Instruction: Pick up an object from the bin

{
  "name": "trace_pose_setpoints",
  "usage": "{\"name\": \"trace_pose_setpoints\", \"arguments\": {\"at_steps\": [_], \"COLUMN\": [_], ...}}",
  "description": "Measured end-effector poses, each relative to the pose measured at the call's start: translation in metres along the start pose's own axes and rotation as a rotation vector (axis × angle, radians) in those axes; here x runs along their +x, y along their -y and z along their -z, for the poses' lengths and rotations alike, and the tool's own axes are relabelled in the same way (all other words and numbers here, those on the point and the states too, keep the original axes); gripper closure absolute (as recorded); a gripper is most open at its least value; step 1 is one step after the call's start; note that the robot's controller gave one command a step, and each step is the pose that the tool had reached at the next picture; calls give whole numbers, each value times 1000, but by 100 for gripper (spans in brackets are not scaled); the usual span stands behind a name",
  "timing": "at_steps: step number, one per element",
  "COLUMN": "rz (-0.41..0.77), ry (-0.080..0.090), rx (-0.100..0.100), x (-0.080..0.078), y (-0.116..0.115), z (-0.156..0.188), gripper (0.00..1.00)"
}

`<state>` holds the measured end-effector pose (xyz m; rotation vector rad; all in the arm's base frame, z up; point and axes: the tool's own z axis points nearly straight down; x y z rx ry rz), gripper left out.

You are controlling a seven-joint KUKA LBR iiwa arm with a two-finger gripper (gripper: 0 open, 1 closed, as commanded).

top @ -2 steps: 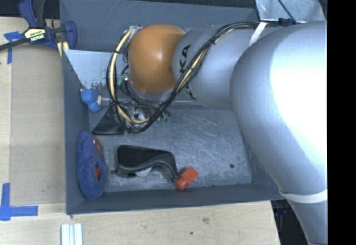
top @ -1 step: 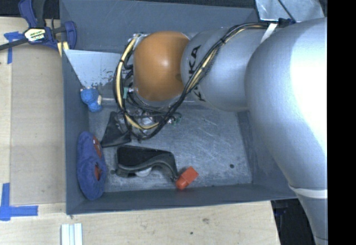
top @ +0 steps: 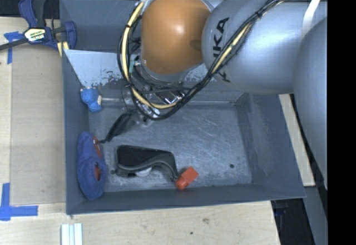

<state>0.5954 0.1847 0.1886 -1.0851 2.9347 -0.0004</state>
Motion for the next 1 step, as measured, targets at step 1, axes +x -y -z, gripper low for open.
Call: {"name": "trace_pose_setpoints", "arguments": {"at_steps": [1], "rz": [-3], "ry": [-2], "rx": [0], "x": [-2], "y": [2], "z": [53], "gripper": [100]}}
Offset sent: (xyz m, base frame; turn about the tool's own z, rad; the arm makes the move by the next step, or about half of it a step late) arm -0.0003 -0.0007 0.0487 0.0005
